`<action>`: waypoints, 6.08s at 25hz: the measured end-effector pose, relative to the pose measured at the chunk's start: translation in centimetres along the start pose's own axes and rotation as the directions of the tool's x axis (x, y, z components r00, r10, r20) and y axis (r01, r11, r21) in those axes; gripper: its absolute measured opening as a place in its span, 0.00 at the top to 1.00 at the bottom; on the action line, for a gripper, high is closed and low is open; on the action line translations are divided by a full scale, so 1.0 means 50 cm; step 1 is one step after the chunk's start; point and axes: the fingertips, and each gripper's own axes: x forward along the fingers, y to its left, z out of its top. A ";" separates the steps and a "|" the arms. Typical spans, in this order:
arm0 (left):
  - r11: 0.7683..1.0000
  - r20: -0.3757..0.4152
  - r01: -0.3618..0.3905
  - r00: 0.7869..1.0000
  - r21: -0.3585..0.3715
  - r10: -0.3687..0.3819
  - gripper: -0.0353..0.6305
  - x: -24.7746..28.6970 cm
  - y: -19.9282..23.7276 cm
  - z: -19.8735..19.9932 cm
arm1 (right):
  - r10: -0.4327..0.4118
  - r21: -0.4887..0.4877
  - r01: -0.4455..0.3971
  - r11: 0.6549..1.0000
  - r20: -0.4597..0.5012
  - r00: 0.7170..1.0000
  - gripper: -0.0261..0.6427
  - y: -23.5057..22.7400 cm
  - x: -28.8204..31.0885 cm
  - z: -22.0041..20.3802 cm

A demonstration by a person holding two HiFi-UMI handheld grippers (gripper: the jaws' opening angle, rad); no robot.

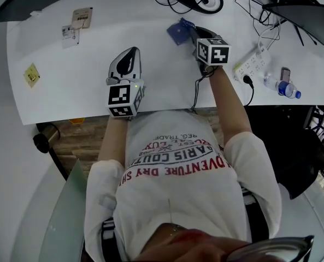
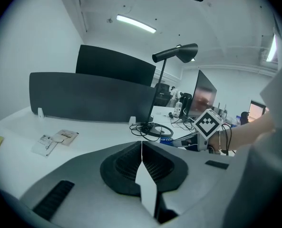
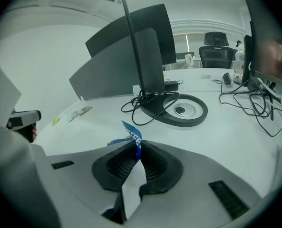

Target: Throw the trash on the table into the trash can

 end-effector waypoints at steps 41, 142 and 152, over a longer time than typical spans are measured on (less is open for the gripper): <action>0.326 -0.190 -0.750 0.511 -0.576 0.838 0.91 -1.134 0.620 -0.681 | 0.621 -0.526 -0.797 0.296 -0.528 0.579 0.89 1.586 0.084 -0.540; 0.996 0.278 -0.094 0.956 0.002 0.090 0.91 -0.366 0.305 0.175 | 0.202 -0.239 -0.111 0.965 0.401 0.893 0.92 0.630 -0.133 0.183; 0.986 0.206 -0.128 0.967 -0.108 0.148 0.91 -0.357 0.426 0.105 | 0.225 -0.260 -0.162 0.952 0.234 0.946 0.92 0.699 0.011 0.164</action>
